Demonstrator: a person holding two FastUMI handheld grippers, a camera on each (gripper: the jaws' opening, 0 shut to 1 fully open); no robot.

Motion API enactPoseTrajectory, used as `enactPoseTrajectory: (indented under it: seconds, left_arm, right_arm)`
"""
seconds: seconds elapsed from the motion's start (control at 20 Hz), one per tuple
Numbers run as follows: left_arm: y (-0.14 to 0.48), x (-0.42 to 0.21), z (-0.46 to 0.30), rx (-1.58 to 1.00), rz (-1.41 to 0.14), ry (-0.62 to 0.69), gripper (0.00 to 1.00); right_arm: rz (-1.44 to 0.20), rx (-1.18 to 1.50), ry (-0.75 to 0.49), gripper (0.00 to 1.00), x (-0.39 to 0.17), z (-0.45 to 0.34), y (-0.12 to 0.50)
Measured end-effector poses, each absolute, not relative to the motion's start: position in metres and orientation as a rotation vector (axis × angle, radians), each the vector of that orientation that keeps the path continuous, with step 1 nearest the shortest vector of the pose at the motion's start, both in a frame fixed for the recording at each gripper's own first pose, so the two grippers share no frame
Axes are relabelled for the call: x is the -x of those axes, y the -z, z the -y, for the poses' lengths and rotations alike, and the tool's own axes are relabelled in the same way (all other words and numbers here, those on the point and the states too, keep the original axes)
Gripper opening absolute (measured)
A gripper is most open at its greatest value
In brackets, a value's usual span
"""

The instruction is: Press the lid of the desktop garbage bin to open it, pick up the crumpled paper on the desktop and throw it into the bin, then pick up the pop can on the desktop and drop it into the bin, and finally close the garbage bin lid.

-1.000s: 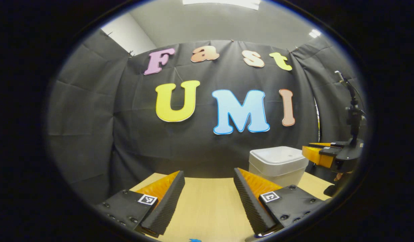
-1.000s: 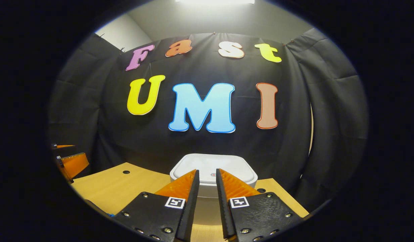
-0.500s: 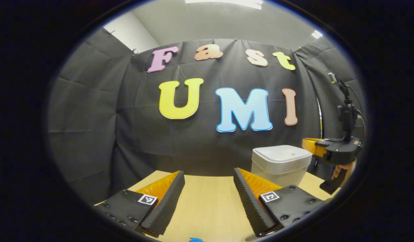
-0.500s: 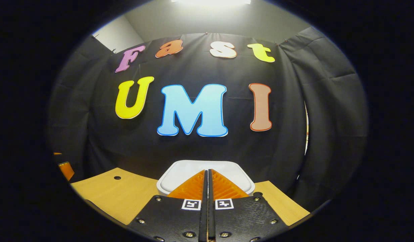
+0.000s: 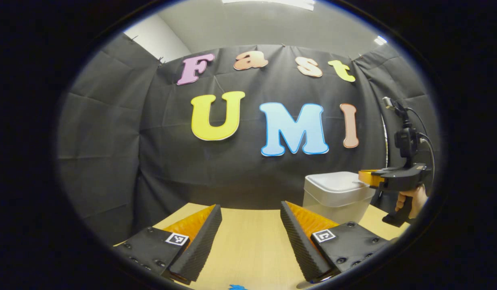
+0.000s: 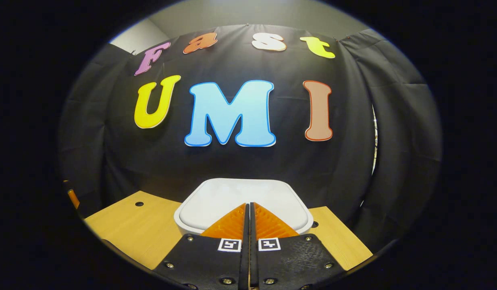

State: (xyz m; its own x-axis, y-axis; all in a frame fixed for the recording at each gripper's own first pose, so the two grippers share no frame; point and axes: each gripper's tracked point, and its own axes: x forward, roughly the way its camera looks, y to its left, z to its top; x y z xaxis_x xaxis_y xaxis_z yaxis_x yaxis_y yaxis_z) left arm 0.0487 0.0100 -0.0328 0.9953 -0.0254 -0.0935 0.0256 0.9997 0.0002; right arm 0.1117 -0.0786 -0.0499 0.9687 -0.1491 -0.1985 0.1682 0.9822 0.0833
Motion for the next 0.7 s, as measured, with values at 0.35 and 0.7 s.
enactPoseTrajectory:
  seconds: [0.35, 0.7]
  left_arm:
    - [0.039, -0.053, -0.011, 0.007, -0.109, 0.013, 0.95]
    - [0.037, -0.050, 0.000, 0.029, -0.098, 0.022, 0.95]
  right_arm:
    - [-0.205, -0.094, 0.132, 0.02, -0.111, 0.076, 0.060]
    - [-0.176, -0.042, 0.146, 0.02, -0.111, 0.078, 0.060]
